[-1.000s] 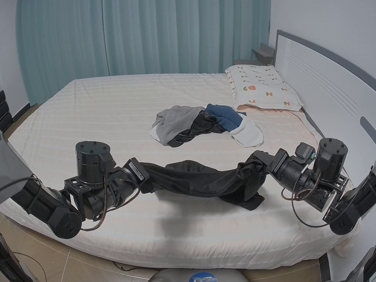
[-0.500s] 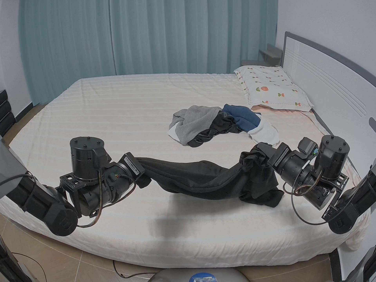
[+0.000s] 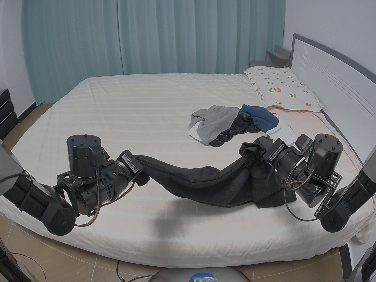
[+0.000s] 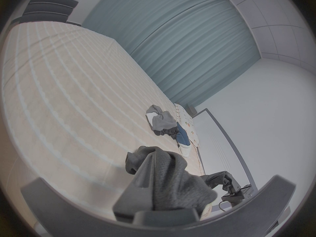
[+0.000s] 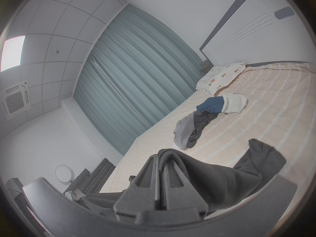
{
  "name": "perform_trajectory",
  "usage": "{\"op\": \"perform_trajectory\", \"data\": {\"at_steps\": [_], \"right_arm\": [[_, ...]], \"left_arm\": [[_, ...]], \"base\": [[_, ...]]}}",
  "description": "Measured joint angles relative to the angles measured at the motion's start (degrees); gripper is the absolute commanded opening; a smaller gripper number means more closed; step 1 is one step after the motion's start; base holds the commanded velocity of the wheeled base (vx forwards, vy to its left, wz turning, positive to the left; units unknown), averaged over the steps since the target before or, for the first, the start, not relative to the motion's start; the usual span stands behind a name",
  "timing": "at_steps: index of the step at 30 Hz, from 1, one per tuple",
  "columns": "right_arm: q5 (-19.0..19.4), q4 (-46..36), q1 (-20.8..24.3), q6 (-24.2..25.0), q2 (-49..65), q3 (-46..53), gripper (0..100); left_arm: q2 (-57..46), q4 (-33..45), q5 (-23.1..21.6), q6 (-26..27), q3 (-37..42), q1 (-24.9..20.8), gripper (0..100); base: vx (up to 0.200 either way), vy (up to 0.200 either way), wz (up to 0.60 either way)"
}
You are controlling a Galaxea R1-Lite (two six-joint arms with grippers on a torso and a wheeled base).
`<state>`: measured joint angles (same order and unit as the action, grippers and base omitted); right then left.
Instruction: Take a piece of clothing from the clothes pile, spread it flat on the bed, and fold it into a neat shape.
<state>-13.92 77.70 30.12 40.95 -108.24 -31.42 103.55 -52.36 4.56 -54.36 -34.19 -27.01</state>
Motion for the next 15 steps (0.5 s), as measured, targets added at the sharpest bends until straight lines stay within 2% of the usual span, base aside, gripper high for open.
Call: {"op": "perform_trajectory", "data": {"at_steps": [4,15], "right_arm": [[0.13,2.82,-0.15,-0.01,-0.79,-0.06,0],[0.71,3.15,-0.28,0.66,-1.21,-0.20,0]], "left_arm": [[-0.35,0.02,0.00,0.09,0.00,0.20,0],[-0.73,0.09,-0.02,0.09,0.00,0.37,0]], "base": [[0.000,0.200,0.00],[0.000,0.200,0.00]]}}
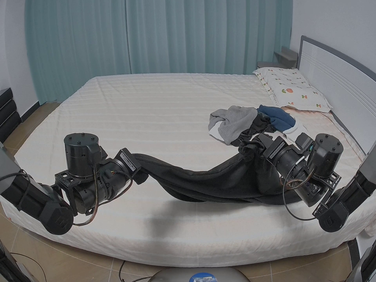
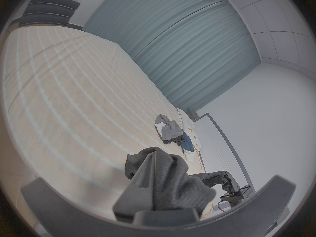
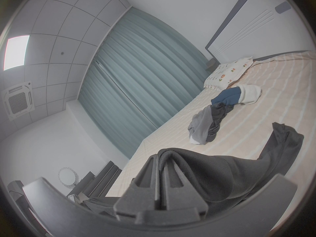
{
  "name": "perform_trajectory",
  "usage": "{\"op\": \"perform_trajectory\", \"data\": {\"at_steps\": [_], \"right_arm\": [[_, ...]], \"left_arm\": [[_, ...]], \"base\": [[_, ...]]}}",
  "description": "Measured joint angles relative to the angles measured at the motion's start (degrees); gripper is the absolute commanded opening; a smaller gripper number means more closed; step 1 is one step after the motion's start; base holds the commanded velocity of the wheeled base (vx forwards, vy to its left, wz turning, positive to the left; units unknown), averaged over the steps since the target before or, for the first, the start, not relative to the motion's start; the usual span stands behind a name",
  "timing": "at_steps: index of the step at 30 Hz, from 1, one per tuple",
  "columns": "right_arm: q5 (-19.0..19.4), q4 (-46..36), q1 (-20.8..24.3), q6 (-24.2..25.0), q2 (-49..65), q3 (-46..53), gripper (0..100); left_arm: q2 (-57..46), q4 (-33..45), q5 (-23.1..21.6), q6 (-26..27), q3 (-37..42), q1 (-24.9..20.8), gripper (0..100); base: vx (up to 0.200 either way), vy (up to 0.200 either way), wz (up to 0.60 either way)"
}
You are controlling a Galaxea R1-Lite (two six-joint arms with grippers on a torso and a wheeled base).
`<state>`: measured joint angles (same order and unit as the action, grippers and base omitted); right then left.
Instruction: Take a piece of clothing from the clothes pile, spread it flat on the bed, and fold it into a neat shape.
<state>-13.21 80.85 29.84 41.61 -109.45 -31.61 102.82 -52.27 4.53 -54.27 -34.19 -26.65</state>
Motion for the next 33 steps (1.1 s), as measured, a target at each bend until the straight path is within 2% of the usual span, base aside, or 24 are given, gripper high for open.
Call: {"op": "perform_trajectory", "data": {"at_steps": [33], "right_arm": [[0.20,4.35,0.04,1.30,0.24,0.37,0]], "left_arm": [[-1.52,0.09,0.02,0.27,-0.28,1.73,0]], "base": [[0.000,0.200,0.00]]}}
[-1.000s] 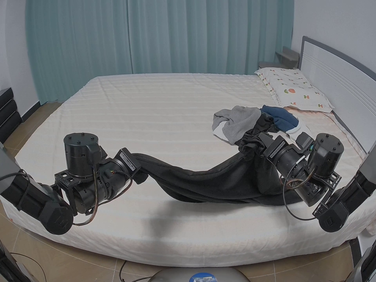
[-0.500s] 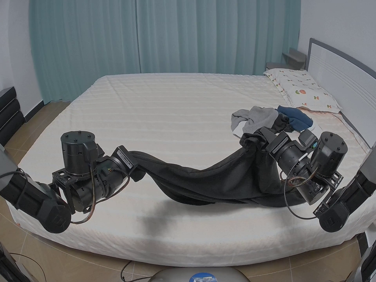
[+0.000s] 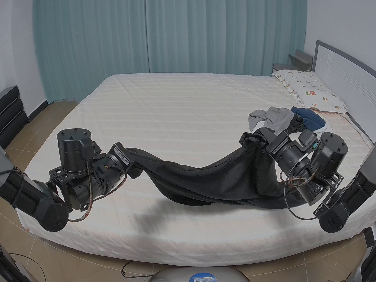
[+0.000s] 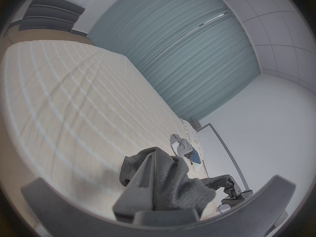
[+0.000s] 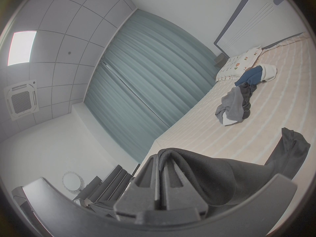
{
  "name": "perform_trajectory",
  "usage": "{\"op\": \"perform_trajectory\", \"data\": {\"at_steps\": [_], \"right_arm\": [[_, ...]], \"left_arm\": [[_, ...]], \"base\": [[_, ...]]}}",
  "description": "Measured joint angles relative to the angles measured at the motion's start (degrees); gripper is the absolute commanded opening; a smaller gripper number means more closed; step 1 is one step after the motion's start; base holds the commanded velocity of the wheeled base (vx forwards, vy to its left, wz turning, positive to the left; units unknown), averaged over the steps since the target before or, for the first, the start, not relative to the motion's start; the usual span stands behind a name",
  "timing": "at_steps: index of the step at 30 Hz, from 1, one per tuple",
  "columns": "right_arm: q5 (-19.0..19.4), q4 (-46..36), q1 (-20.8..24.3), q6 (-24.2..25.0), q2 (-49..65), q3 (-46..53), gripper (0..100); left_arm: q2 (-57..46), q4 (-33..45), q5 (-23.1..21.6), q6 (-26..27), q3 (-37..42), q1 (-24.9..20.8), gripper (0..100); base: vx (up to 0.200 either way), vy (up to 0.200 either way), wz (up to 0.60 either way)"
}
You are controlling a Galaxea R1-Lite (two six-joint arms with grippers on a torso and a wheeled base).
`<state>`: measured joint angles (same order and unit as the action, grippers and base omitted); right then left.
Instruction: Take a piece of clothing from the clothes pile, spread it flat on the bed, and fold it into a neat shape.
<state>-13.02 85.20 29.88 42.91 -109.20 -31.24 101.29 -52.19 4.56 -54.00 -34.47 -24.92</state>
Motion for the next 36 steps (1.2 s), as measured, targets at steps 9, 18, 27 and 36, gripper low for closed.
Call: {"op": "perform_trajectory", "data": {"at_steps": [9,18,27,36], "right_arm": [[0.20,-0.16,-0.12,-0.11,-0.02,0.13,0],[2.99,-3.19,-1.50,-1.67,1.79,-1.02,0],[2.62,-7.74,-1.72,-2.16,6.21,1.76,0],[0.18,-17.37,0.94,-6.02,18.38,4.92,0]], "left_arm": [[-0.27,0.02,-0.16,0.04,0.17,-0.02,0],[-0.07,-0.01,-0.49,-0.13,0.68,-1.43,0],[-0.63,0.40,-0.40,-0.13,1.23,-2.21,0],[-5.92,3.34,-0.29,2.79,1.68,-4.74,0]], "base": [[0.000,0.000,0.00],[0.000,0.000,0.00],[-0.200,0.000,0.00],[-0.067,0.000,0.00]]}}
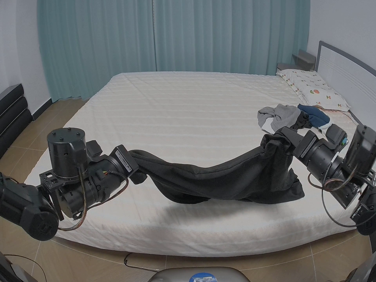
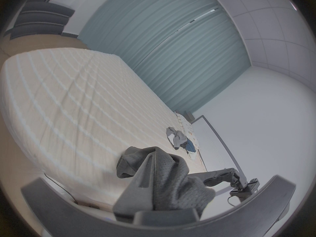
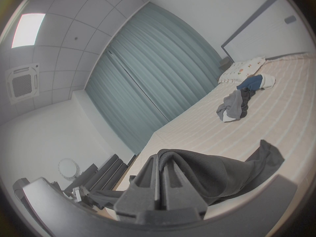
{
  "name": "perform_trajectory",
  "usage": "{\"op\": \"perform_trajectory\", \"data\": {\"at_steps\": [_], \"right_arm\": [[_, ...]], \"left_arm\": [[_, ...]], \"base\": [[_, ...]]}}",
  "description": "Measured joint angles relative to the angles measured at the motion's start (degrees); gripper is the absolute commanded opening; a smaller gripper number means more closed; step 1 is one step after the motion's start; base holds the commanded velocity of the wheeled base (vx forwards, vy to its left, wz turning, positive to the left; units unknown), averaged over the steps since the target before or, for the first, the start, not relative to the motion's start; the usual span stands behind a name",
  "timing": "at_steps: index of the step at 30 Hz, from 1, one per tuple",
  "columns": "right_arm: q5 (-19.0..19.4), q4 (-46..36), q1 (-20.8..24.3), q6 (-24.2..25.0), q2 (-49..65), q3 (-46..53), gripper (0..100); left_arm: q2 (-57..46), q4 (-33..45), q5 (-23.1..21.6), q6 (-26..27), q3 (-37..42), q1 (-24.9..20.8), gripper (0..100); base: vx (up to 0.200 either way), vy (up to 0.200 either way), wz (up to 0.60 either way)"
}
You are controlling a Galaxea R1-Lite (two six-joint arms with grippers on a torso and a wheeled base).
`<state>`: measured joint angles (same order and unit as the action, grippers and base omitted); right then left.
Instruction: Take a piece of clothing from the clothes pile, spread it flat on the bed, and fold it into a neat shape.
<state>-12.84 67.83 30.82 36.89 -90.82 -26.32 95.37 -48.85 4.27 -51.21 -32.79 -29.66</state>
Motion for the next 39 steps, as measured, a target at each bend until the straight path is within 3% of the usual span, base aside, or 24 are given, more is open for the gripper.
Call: {"op": "perform_trajectory", "data": {"at_steps": [6,10,13,21,28,39], "right_arm": [[-1.91,-10.90,2.00,-3.91,11.19,-5.18,0],[-2.46,-16.54,2.39,-4.99,15.98,-12.59,0],[-2.73,-21.38,2.22,-5.41,18.03,-20.15,0],[-3.08,-32.41,-1.38,-5.72,15.65,-37.40,0],[-3.12,-34.82,-5.39,-5.63,4.96,-44.68,0],[-2.66,-26.00,-10.03,-5.39,-14.42,-51.30,0]], "left_arm": [[-6.51,9.13,0.40,3.56,-3.58,-1.10,0],[-10.25,20.00,0.52,4.41,-11.67,-1.23,0],[-12.02,26.38,0.62,4.72,-18.44,-0.74,0],[-10.78,33.83,0.55,4.83,-29.20,2.35,0],[-3.08,35.96,0.16,4.66,-35.21,5.38,0],[12.76,35.57,-0.50,1.65,-45.76,8.25,0]], "base": [[0.000,0.000,0.00],[0.000,0.000,0.00],[0.000,0.000,0.00],[0.000,0.000,0.00],[0.200,0.000,0.00],[0.200,0.000,0.00]]}}
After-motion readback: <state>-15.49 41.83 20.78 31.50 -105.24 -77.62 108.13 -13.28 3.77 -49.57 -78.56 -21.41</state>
